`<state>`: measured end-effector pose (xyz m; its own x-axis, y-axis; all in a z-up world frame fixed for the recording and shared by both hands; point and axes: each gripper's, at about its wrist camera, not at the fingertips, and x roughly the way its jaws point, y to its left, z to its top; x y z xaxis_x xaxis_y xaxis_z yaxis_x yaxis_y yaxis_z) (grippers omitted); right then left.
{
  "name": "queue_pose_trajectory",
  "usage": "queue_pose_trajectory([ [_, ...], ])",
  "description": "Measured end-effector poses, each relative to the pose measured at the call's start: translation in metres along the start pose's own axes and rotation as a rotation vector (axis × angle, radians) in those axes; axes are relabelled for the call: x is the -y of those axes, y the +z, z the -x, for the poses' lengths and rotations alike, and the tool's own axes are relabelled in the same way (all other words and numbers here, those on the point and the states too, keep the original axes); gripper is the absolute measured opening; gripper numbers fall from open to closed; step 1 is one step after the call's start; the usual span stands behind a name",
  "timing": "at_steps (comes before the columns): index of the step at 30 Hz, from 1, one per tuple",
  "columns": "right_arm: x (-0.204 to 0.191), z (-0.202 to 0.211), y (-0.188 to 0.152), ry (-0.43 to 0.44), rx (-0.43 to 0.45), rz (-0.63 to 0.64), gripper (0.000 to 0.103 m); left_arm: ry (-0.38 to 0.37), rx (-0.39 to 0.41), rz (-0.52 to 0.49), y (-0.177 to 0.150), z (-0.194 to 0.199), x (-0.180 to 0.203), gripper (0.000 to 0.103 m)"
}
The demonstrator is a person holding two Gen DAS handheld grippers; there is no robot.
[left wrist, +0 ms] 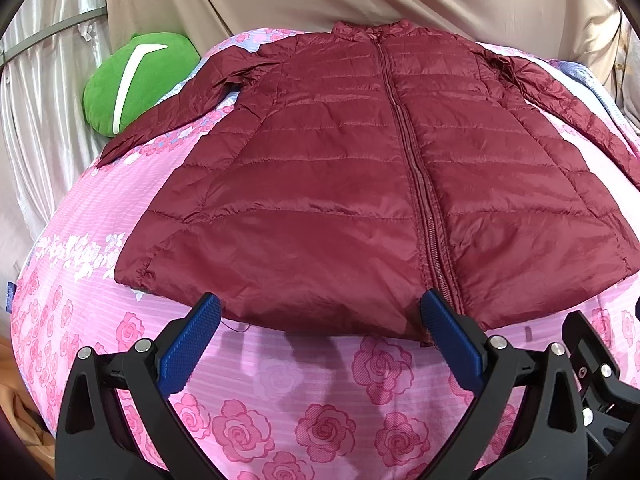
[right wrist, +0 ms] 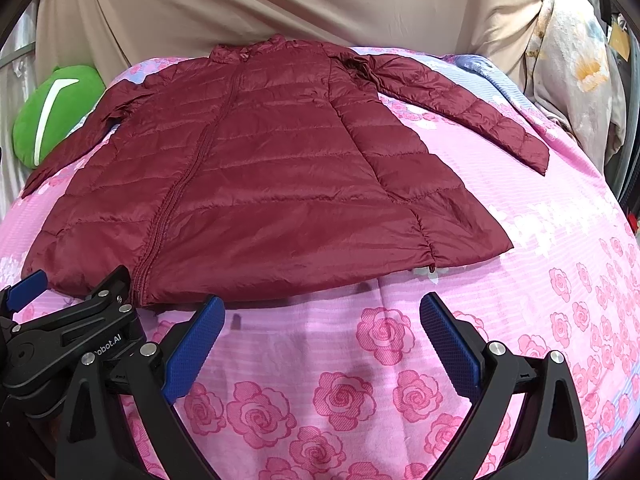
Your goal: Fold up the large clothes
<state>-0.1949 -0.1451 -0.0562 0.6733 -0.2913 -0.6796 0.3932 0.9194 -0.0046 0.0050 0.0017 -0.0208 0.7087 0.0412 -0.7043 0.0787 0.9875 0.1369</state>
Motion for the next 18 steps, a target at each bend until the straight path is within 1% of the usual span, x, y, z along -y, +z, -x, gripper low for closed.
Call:
queue_pose_trajectory([
  [6,-0.0015,-0.0024,-0.0001,-0.003,-0.009,-0.001,0.098,0.003,-0.003,-0.002,-0.0034,-0.0022,0.0000,0.098],
  [18,-0.0051,-0.0054,0.0033,-0.007,-0.021,0.006,0.097,-0.001,-0.024,-0.003,0.0020,-0.0070,0.0034,0.098],
])
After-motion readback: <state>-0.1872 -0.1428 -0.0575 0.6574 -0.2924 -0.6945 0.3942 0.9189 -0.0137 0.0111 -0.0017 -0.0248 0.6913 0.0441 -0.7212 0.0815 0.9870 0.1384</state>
